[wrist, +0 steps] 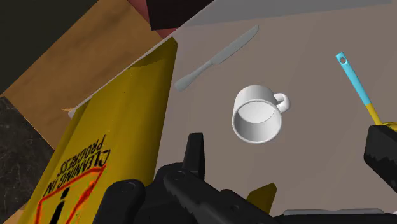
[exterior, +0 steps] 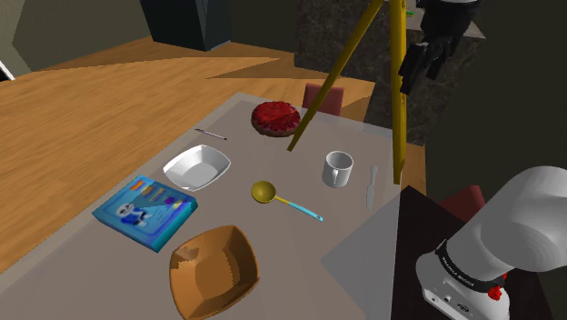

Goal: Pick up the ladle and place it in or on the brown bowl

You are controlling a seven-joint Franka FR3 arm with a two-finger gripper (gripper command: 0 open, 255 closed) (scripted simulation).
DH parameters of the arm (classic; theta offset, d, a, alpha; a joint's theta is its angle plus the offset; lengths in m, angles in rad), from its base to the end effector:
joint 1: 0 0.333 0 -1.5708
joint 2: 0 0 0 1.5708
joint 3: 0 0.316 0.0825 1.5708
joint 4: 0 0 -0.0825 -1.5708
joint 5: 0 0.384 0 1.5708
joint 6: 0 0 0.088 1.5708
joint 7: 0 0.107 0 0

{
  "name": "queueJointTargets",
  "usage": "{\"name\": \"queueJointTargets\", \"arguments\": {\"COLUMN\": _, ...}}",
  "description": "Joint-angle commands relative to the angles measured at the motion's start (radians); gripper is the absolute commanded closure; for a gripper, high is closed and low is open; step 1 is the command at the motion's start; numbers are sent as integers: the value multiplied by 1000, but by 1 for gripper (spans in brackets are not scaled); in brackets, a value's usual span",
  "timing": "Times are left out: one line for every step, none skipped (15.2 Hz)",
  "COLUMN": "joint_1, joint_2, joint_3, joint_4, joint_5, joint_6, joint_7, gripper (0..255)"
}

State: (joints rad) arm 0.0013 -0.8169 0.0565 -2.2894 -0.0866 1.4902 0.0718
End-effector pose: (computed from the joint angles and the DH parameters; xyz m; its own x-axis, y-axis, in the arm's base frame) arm 0.2899 0.0138 0.6242 0.9989 -0.0375 0.0265 -0.0405 -0.9913 0.1254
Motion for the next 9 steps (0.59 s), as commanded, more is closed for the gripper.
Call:
{"name": "queueJointTargets", "arguments": {"joint_1": 0, "joint_2": 0, "joint_3": 0, "joint_4": 0, "joint_5": 0, "joint_6": 0, "joint_7": 0, "gripper": 0}}
{"name": "queueJointTargets", "arguments": {"joint_1": 7, "joint_2": 6, "joint_3": 7, "joint_4": -25, "joint_5": 4, "joint_6": 33, "joint_7": 1, "gripper": 0}}
{"name": "queueJointTargets", "arguments": {"joint_1": 14, "joint_2": 14, "joint_3": 14, "joint_4": -48, "joint_5": 8, "joint_6": 67, "joint_7": 2, "gripper": 0}}
{"name": "queueJointTargets", "arguments": {"joint_1": 21, "joint_2": 23, "joint_3": 21, "joint_4": -71, "joint_5": 12, "joint_6": 100, "joint_7": 3, "gripper": 0}}
{"name": "queueJointTargets", "arguments": {"joint_1": 28, "joint_2": 34, "joint_3": 28, "joint_4": -93, "joint_5": 15, "joint_6": 134, "joint_7": 4, "gripper": 0}}
{"name": "queueJointTargets", "arguments": {"joint_1": 35, "joint_2": 46, "joint_3": 35, "joint_4": -113, "joint_5": 18, "joint_6": 169, "joint_7": 6, "gripper": 0}}
{"name": "queueJointTargets", "arguments": {"joint_1": 42, "joint_2": 59, "joint_3": 43, "joint_4": -132, "joint_5": 22, "joint_6": 203, "joint_7": 7, "gripper": 0}}
{"name": "queueJointTargets", "arguments": {"joint_1": 49, "joint_2": 73, "joint_3": 50, "joint_4": -150, "joint_5": 24, "joint_6": 238, "joint_7": 8, "gripper": 0}}
{"name": "queueJointTargets", "arguments": {"joint_1": 56, "joint_2": 89, "joint_3": 58, "joint_4": -167, "joint_5": 27, "joint_6": 273, "joint_7": 10, "gripper": 0}}
